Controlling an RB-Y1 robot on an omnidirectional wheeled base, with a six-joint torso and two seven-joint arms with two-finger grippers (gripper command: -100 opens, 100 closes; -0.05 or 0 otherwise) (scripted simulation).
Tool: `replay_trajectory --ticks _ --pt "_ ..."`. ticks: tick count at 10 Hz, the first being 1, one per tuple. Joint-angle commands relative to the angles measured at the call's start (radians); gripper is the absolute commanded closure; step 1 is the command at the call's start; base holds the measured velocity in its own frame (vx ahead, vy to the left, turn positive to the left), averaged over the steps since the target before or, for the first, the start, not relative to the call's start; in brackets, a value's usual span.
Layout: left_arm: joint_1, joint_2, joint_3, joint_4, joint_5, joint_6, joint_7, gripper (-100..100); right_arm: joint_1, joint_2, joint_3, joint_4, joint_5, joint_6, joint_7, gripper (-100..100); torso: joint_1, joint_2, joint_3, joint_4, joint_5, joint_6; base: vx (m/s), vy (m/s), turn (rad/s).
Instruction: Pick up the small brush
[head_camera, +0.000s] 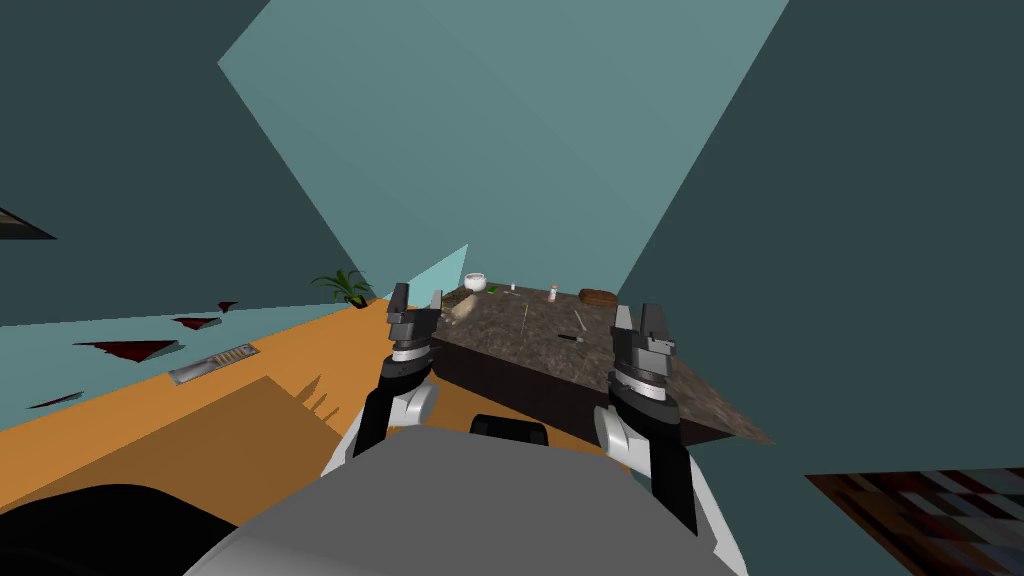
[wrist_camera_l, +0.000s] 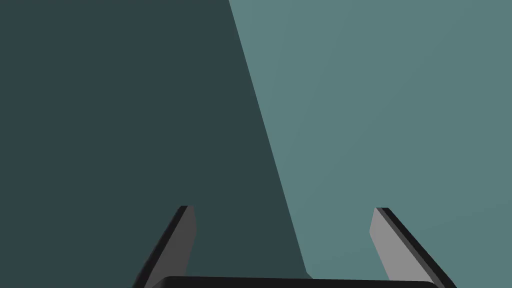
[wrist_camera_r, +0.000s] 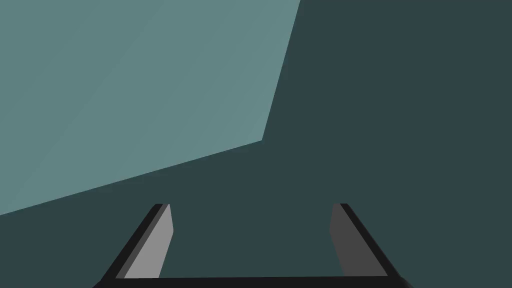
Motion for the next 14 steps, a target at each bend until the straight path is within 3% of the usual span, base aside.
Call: replay_trajectory --ticks 1,9,13,14 --pt "0.0 0.0 0.0 0.0 0.0 0.0 0.0 0 0.004 -0.05 -0.002 0.013 0.008 -0.001 0.001 -100 0.0 0.0 0.0 0.0 0.0 0.0 -0.019 0.007 0.021" --pt "0.0 0.0 0.0 0.0 0.0 0.0 0.0 0 0.026 -0.242 -0.009 0.093 0.056 -0.009 0.009 -100 0.0 0.003 0.002 0.001 0.0 0.0 -0.041 0.012 0.021" --pt "0.0 0.0 0.0 0.0 0.0 0.0 0.0 0 0.043 -0.356 -0.013 0.156 0.094 -0.015 0.015 -100 0.0 0.004 0.003 0.001 0.0 0.0 -0.057 0.01 0.035" --pt "0.0 0.0 0.0 0.0 0.0 0.0 0.0 0 0.053 -0.389 -0.014 0.192 0.115 -0.018 0.019 -100 0.0 0.004 0.002 0.001 0.0 0.0 -0.064 0.022 0.051"
